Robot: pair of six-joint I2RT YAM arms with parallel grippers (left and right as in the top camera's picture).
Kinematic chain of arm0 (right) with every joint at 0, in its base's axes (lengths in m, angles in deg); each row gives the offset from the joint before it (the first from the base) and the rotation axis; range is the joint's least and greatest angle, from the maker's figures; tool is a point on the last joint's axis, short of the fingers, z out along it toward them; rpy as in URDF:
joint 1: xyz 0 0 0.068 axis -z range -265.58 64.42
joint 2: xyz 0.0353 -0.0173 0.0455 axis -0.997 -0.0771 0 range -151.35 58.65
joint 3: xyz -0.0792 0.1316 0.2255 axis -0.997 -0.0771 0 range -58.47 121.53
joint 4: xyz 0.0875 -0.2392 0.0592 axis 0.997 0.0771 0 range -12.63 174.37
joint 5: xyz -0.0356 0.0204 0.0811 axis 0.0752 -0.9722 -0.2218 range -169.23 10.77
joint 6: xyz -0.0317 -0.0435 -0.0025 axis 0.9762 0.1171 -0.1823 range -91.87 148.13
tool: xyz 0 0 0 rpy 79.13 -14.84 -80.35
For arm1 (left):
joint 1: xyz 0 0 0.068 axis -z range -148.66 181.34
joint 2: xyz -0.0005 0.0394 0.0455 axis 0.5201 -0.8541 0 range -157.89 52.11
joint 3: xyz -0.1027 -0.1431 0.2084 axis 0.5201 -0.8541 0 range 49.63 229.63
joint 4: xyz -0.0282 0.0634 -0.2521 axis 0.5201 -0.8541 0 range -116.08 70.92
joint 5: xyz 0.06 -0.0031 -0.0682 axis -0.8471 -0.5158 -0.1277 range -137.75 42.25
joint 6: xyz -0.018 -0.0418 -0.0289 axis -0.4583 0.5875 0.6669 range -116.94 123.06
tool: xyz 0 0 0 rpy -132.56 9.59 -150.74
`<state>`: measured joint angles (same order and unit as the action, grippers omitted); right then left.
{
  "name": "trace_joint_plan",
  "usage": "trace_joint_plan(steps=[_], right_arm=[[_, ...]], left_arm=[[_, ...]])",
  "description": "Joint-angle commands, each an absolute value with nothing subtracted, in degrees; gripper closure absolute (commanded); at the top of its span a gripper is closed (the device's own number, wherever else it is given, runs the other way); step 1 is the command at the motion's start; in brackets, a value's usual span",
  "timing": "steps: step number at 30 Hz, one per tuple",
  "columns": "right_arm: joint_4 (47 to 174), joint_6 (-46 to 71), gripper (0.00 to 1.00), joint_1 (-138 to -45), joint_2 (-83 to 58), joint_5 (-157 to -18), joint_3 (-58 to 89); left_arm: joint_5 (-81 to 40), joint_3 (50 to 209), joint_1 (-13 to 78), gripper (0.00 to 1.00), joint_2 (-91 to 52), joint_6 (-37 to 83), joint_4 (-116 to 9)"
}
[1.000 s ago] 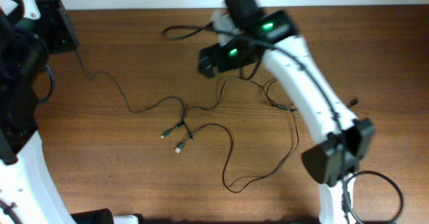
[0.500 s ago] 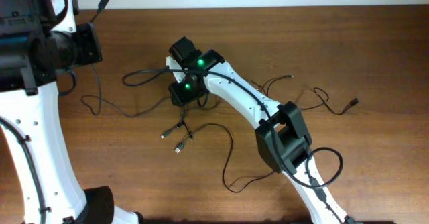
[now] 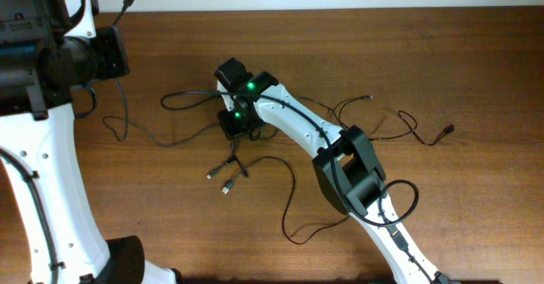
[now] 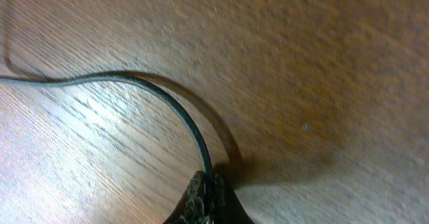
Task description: Untangle cables
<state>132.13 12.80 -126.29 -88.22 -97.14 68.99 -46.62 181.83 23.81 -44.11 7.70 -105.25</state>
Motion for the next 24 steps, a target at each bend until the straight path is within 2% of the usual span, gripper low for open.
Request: trace_joint_plan(steps=[1, 6, 8, 11, 12, 14, 15, 16, 20, 24], right_arm=[[134.0, 12.9, 0.96, -126.5, -85.0, -96.6, 73.6], [140.1, 19.4, 0.96, -124.1, -71.3, -96.9, 83.6], [141.0, 24.9, 0.96, -123.4, -62.4, -103.0, 83.9], [140.8, 20.6, 0.96, -123.2, -61.5, -96.6, 83.9], [139.5, 20.3, 0.96, -123.2, -61.5, -98.3, 83.9], [133.3, 21.3, 0.96, -122.5, -61.3, -113.0, 83.9], [128.0, 21.6, 0.96, -121.2, -61.3, -127.0, 83.9], [124.8, 19.0, 0.96, -119.8, -61.3, -133.8, 83.9], [122.9, 2.5, 0.96, -111.8, -61.3, -148.6, 83.9], [117.2, -9.0, 0.96, -110.3, -61.3, -168.0, 83.9]], left_arm=[[-46.4, 182.0, 23.7, 1.0, -43.8, 8.7, -104.8], [-46.5, 182.0, 23.7, 1.0, -43.8, 8.6, -104.0], [-46.4, 182.0, 23.7, 1.0, -43.8, 8.6, -102.9], [-44.9, 181.9, 23.7, 1.0, -43.8, 8.6, -102.9], [-44.8, 181.9, 23.7, 1.0, -43.9, 8.6, -102.9], [-43.2, 181.9, 23.7, 1.0, -44.2, 8.6, -102.9], [-42.4, 181.9, 23.7, 1.0, -44.4, 8.2, -102.9], [-42.4, 181.9, 23.7, 1.0, -44.5, 7.9, -103.0], [-42.4, 181.9, 23.7, 1.0, -44.6, 7.3, -103.1], [-42.4, 181.9, 23.7, 1.0, -44.9, 7.3, -103.2]])
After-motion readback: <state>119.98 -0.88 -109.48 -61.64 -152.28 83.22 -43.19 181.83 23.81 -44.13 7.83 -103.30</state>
